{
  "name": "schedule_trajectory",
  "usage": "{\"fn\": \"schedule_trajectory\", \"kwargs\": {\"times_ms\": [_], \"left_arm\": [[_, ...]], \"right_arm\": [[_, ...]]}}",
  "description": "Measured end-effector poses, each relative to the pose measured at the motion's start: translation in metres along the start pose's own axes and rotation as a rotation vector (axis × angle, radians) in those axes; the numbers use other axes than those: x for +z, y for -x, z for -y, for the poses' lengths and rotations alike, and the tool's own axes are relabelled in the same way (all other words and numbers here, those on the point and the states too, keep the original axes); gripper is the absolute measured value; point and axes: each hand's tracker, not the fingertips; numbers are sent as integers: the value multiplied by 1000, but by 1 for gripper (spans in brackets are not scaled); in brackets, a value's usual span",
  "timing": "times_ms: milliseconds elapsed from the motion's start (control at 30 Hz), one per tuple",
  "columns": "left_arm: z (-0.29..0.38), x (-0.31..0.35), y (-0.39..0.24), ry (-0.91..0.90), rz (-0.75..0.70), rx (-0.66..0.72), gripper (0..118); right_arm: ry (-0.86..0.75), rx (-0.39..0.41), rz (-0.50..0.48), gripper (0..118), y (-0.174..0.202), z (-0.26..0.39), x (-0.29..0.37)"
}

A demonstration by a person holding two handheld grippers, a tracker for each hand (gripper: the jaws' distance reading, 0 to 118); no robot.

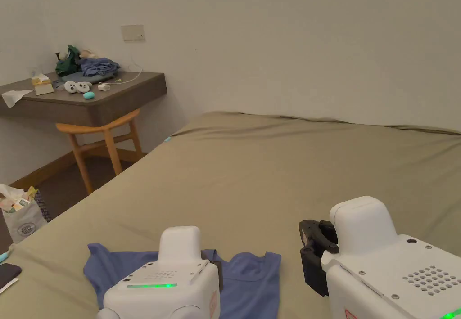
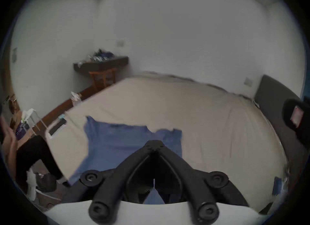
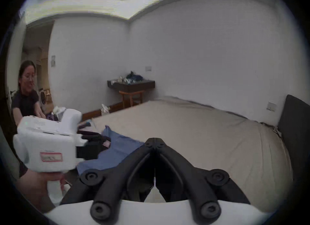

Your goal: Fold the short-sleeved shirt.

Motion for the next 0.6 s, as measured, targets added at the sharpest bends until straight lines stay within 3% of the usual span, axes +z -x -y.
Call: {"fn": "schedule_trajectory", "kwargs": {"times_ms": [267, 300, 333, 367, 400, 467, 600], "left_arm": [[60, -151, -9, 247, 42, -6, 0], [64, -159, -9, 247, 35, 3, 9], [66, -170, -7, 262, 28, 13, 81], [70, -184, -3, 319, 95, 33, 118], [71, -188, 6, 302, 201, 71, 118], [78, -201, 12, 330, 209, 153, 118], [95, -209, -7, 332, 32, -67, 118]], "right_arm": [[161, -22, 12, 3, -25, 50, -57], [175, -35, 16, 3, -28, 54, -61], [187, -48, 15, 3, -33, 57, -65], [200, -56, 17, 3, -39, 59, -68], [209, -60, 24, 3, -42, 61, -71], [219, -61, 42, 3, -50, 64, -74], [226, -85, 72, 3, -61, 66, -73]]}}
